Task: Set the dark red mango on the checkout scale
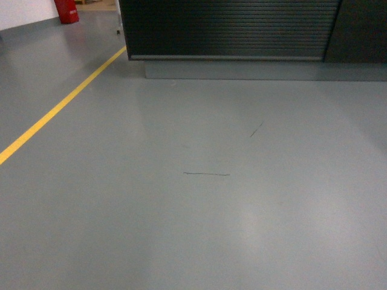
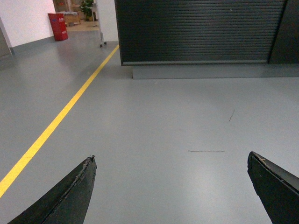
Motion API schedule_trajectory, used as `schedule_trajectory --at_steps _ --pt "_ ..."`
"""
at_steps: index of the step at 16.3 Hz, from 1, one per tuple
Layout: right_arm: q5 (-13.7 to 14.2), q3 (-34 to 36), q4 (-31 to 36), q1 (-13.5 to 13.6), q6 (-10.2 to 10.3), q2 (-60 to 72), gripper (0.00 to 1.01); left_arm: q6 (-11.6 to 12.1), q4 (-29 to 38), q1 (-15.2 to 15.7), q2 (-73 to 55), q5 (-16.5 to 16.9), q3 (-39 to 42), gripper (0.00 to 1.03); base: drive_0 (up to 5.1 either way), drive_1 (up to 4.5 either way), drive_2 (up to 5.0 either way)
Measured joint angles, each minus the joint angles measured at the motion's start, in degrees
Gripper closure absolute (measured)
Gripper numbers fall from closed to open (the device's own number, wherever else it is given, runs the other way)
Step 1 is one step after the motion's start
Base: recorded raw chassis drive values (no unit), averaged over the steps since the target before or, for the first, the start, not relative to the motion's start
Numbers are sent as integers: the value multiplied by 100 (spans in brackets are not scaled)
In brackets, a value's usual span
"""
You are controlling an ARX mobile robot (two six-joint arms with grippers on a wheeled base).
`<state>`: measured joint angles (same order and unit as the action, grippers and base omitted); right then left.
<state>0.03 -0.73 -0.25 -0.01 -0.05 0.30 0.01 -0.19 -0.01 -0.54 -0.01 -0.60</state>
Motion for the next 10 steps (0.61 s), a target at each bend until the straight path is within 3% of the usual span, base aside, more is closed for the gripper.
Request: schedule_trajectory --at_steps 10 --pt "0 0 7 0 0 0 3 0 -2 0 0 0 0 5 3 266 -259"
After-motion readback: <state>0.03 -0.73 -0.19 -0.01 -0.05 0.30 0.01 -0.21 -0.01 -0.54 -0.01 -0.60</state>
